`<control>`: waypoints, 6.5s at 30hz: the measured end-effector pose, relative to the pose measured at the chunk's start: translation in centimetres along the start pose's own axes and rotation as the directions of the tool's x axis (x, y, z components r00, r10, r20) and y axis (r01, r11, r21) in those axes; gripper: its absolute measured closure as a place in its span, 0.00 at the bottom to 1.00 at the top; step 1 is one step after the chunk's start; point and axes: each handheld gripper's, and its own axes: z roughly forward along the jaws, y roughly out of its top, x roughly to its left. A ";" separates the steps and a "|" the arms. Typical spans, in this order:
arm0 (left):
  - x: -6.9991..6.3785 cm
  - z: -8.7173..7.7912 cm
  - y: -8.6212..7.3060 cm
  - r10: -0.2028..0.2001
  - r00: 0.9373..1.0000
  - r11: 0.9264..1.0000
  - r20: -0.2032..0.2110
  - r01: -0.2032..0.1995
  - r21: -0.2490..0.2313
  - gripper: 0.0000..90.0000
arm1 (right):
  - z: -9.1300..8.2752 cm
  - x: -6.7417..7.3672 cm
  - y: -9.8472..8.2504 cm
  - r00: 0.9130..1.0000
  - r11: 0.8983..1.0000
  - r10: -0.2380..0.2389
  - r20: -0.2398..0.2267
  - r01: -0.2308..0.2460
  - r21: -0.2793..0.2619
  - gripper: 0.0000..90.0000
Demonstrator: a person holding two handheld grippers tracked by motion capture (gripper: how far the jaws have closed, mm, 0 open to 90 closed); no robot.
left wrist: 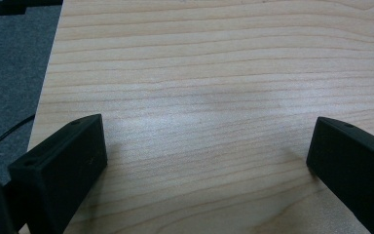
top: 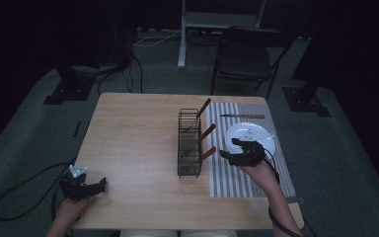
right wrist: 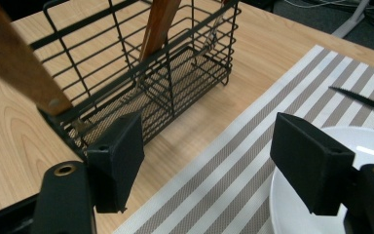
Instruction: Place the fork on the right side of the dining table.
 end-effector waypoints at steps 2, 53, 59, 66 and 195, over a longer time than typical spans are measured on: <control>0.0 0.0 0.0 0.000 1.000 1.000 0.000 0.000 0.000 0.02 | 0.0 -0.1 0.5 1.000 1.000 -0.006 0.003 0.006 -0.004 0.31; 0.1 0.0 0.0 0.007 1.000 1.000 0.006 -0.007 0.000 0.02 | 4.3 0.4 6.1 0.986 1.000 0.002 -0.167 -0.002 -0.001 0.66; 0.1 0.0 0.0 0.006 1.000 1.000 0.006 -0.006 0.000 0.02 | 4.6 0.5 6.0 0.988 1.000 -0.023 -0.153 0.024 0.010 0.74; 0.1 0.0 0.0 0.007 1.000 1.000 0.006 -0.007 0.000 0.02 | 4.4 0.3 5.7 0.980 1.000 -0.024 -0.199 0.026 0.004 0.80; 0.0 0.0 0.0 0.002 1.000 1.000 0.002 -0.002 0.000 0.02 | -10.4 4.4 -6.9 0.951 0.955 0.254 0.173 -0.219 -0.201 0.90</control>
